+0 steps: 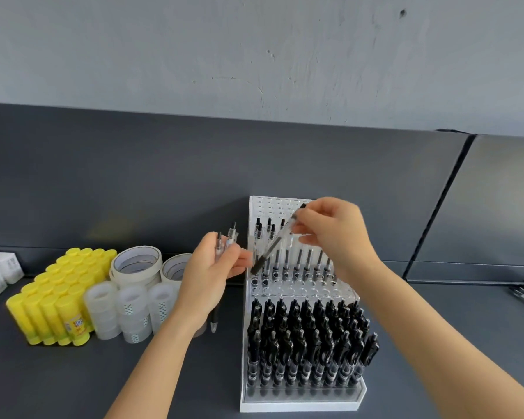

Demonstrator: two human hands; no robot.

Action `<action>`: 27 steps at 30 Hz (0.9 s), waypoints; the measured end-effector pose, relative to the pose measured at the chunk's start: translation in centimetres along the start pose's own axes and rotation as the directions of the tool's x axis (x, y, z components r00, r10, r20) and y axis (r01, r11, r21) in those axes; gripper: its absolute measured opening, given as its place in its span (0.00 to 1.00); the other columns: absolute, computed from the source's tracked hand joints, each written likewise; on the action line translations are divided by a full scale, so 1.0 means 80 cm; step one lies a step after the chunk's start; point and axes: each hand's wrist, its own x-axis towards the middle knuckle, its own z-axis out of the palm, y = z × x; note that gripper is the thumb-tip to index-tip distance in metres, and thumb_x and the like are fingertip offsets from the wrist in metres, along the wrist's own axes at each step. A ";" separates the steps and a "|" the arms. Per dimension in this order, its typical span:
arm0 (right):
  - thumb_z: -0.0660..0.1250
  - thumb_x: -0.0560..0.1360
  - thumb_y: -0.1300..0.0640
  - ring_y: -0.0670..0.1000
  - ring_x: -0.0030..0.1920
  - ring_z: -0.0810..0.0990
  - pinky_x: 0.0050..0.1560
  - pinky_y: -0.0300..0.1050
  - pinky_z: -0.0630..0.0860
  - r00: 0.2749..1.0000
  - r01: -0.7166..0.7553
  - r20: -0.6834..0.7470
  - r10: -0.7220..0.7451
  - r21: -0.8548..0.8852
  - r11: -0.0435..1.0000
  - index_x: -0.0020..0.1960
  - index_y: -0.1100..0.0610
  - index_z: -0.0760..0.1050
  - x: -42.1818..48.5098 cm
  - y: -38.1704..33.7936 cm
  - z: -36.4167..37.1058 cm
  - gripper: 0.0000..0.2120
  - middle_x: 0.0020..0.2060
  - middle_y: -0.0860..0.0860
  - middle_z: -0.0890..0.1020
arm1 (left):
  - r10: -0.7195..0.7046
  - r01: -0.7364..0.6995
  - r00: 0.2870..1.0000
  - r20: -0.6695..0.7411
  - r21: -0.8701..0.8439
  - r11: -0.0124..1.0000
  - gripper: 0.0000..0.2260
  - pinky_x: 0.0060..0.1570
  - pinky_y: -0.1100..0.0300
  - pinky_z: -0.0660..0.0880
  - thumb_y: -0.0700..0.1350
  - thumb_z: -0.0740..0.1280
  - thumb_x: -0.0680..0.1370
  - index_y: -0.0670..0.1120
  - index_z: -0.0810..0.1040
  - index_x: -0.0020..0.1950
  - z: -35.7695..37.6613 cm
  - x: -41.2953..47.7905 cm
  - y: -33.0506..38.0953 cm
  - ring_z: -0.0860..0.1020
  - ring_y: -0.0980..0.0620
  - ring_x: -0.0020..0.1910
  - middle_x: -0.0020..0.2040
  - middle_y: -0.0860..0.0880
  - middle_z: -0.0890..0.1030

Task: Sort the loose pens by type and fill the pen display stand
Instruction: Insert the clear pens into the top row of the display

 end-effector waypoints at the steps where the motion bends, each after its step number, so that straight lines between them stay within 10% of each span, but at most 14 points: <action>1: 0.66 0.74 0.63 0.49 0.37 0.83 0.38 0.41 0.80 0.997 0.058 -0.047 -0.062 -0.086 0.995 0.41 0.60 0.78 0.002 0.001 -0.003 0.05 0.35 0.54 0.84 | 0.002 -0.002 1.000 -0.017 0.023 1.000 0.04 0.47 0.57 0.80 0.40 0.61 0.81 0.40 0.74 0.50 -0.002 0.001 -0.002 0.84 0.52 0.45 0.44 0.47 0.85; 6: 0.65 0.74 0.58 0.53 0.42 0.81 0.50 0.53 0.78 0.970 0.196 -0.038 -0.239 -0.457 0.868 0.41 0.54 0.78 0.007 0.008 -0.001 0.04 0.33 0.46 0.82 | -0.004 0.009 0.998 -0.055 0.101 0.995 0.05 0.39 0.67 0.77 0.42 0.62 0.81 0.42 0.77 0.49 -0.004 0.004 -0.008 0.82 0.56 0.42 0.42 0.49 0.84; 16: 0.65 0.75 0.59 0.53 0.38 0.83 0.37 0.39 0.75 0.981 0.189 0.077 -0.176 -0.553 0.811 0.43 0.56 0.78 0.014 0.011 0.012 0.05 0.36 0.51 0.84 | -0.040 0.043 0.998 -0.051 0.069 0.997 0.05 0.34 0.66 0.75 0.43 0.62 0.81 0.44 0.76 0.48 -0.004 0.004 -0.013 0.79 0.57 0.35 0.38 0.49 0.82; 27: 0.68 0.75 0.56 0.51 0.40 0.81 0.45 0.49 0.80 0.978 0.206 0.099 -0.184 -0.586 0.783 0.48 0.57 0.81 0.009 0.029 0.017 0.05 0.38 0.49 0.82 | 0.079 -0.077 0.997 -0.006 0.166 0.983 0.06 0.33 0.69 0.72 0.42 0.65 0.79 0.40 0.78 0.48 0.002 0.003 0.004 0.74 0.63 0.32 0.36 0.50 0.77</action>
